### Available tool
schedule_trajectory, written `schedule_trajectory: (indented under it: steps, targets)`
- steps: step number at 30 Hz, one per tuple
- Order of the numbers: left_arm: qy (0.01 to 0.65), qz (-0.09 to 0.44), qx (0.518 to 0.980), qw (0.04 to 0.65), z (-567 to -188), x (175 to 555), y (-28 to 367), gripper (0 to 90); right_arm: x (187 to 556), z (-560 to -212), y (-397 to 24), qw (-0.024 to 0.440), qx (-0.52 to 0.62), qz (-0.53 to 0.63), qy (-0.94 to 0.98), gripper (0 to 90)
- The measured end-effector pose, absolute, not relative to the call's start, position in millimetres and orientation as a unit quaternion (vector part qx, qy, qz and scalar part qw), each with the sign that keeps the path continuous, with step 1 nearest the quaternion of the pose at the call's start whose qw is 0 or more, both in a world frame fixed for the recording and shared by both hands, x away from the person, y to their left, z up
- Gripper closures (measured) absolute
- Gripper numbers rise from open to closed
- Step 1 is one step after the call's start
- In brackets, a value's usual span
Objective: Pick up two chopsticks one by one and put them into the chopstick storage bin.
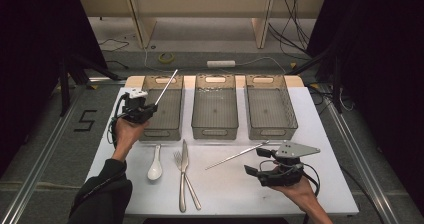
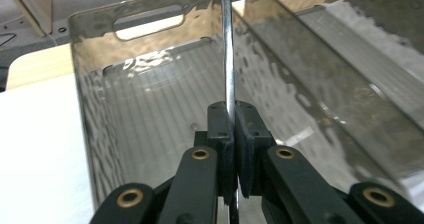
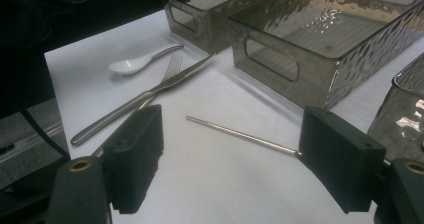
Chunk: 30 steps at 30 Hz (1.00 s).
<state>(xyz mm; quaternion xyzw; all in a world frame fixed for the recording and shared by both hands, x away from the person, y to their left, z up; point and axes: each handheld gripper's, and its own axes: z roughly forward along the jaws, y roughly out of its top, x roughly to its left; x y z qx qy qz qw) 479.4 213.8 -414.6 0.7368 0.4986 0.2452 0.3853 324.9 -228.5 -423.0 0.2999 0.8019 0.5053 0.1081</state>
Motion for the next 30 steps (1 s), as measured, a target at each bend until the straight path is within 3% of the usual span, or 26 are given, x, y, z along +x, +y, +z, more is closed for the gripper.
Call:
schedule_trajectory:
  steps: [17, 20, 25, 30]
  targets:
    - [0.539, 0.240, 0.712, 0.382, -428.4, 492.7, 224.6, 84.1, 324.6, -423.6, -226.3, 0.103, 0.296, 0.505, 0.804, 27.1]
    - [0.543, 0.245, 0.708, 0.380, -426.3, 491.9, 223.7, 66.2, 325.1, -424.0, -225.9, 0.101, 0.294, 0.502, 0.807, 27.1]
    - [0.539, 0.233, 0.711, 0.387, -419.9, 486.6, 221.1, 50.4, 324.5, -423.4, -225.2, 0.103, 0.291, 0.502, 0.808, 27.0]
    - [0.530, 0.221, 0.718, 0.393, -413.3, 475.0, 216.4, 40.2, 324.0, -422.7, -225.2, 0.105, 0.288, 0.501, 0.809, 27.0]
